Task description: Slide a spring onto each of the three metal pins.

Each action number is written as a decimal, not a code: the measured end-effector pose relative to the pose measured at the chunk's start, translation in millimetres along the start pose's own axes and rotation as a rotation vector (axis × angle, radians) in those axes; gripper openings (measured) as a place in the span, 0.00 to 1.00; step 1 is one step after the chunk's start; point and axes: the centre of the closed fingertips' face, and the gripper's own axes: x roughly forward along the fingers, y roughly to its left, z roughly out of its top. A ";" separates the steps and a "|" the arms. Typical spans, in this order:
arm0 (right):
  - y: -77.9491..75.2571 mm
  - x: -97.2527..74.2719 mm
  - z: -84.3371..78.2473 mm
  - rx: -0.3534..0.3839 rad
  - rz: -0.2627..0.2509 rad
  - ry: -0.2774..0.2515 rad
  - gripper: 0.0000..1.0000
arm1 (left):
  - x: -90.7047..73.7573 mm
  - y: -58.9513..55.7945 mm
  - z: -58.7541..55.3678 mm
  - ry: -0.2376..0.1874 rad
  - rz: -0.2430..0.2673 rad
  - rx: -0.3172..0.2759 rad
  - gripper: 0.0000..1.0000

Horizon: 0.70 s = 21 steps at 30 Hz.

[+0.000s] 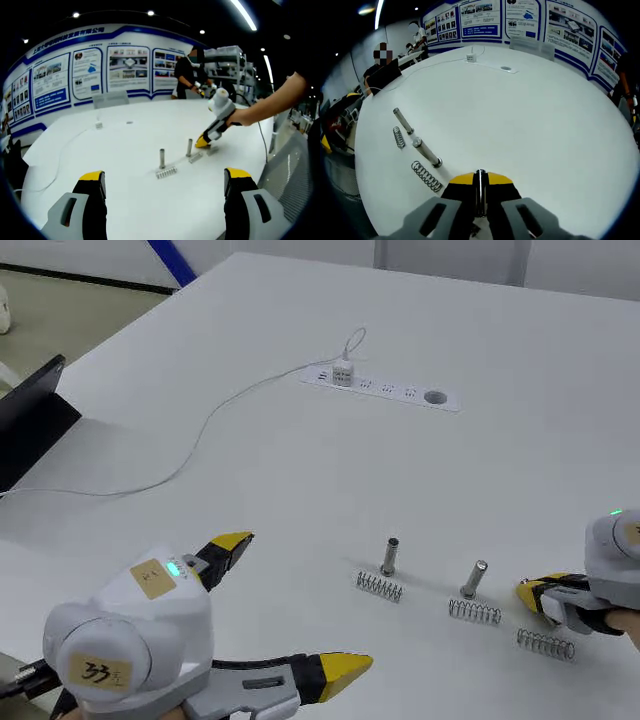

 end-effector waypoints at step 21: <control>-5.0 -16.3 12.8 0.008 -0.023 -0.086 0.07 | 1.3 -3.1 -1.8 0.012 -0.012 0.022 1.00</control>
